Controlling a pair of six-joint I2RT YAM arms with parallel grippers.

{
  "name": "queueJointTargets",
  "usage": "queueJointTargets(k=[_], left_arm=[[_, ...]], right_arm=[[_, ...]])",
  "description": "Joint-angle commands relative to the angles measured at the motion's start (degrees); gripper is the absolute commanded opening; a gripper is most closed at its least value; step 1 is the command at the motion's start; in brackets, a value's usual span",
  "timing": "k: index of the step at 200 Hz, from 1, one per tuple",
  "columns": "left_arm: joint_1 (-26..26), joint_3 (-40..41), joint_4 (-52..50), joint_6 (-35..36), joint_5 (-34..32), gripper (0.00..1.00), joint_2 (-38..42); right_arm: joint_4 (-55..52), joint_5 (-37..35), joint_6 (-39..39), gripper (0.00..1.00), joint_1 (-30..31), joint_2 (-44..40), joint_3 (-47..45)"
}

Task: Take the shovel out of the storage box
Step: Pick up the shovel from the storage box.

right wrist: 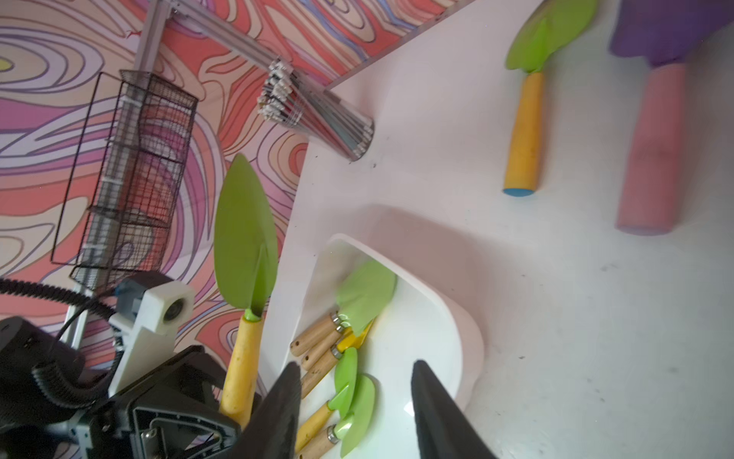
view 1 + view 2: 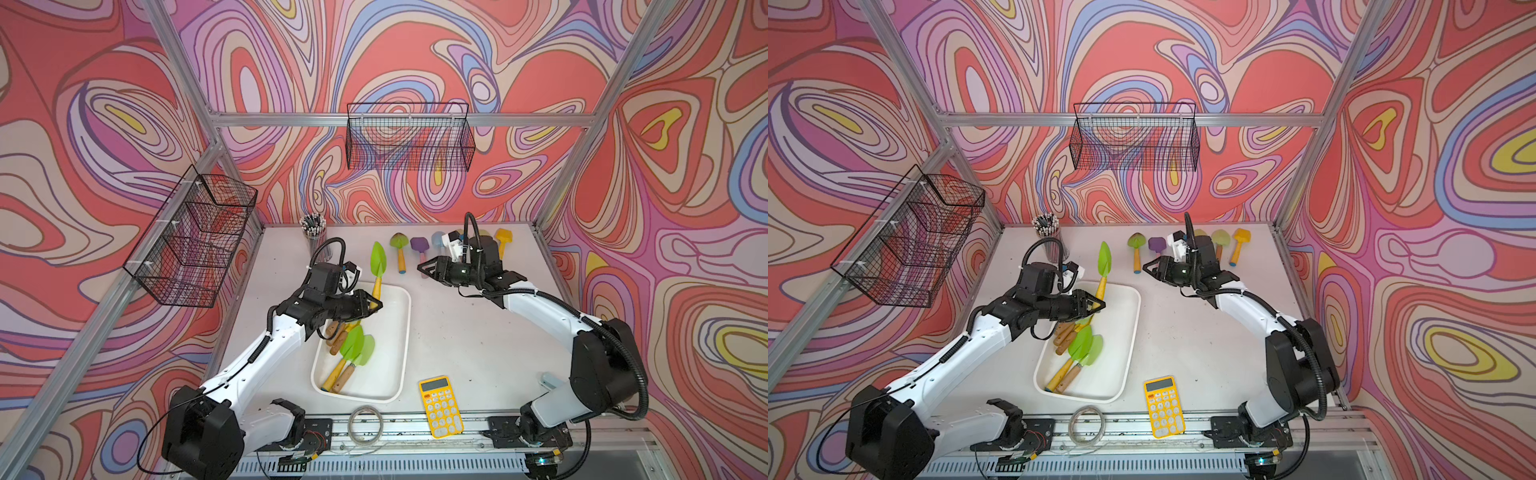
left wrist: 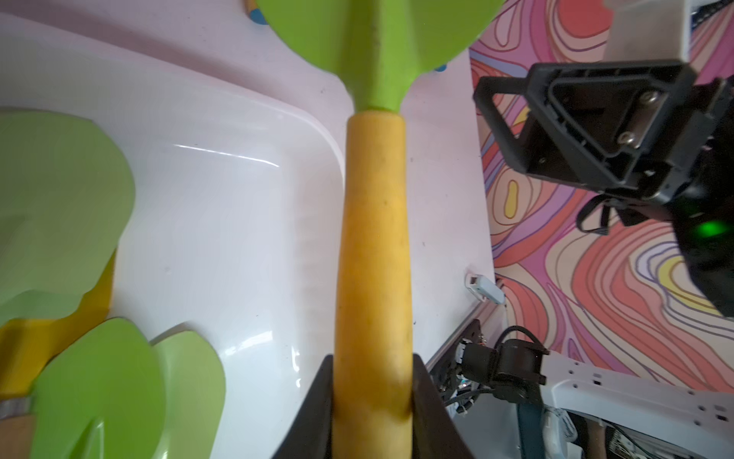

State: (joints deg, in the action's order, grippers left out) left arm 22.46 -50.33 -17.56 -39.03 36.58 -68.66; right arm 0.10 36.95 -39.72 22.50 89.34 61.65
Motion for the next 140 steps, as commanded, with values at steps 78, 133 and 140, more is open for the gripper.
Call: queueJointTargets(k=[78,133,140], left_arm=[[-0.73,8.48,40.49,-22.84,13.42,0.0,-1.14],[-0.67,10.15,48.18,-27.55,15.69,0.0,-2.08],[-0.7,10.25,48.61,-27.78,15.92,0.0,-2.17]], right_arm=[[21.47,12.53,-9.64,0.52,4.35,4.81,0.68],[31.92,15.84,-16.59,0.51,4.37,7.72,0.78],[33.61,16.13,-17.69,0.51,4.38,8.09,0.67]])
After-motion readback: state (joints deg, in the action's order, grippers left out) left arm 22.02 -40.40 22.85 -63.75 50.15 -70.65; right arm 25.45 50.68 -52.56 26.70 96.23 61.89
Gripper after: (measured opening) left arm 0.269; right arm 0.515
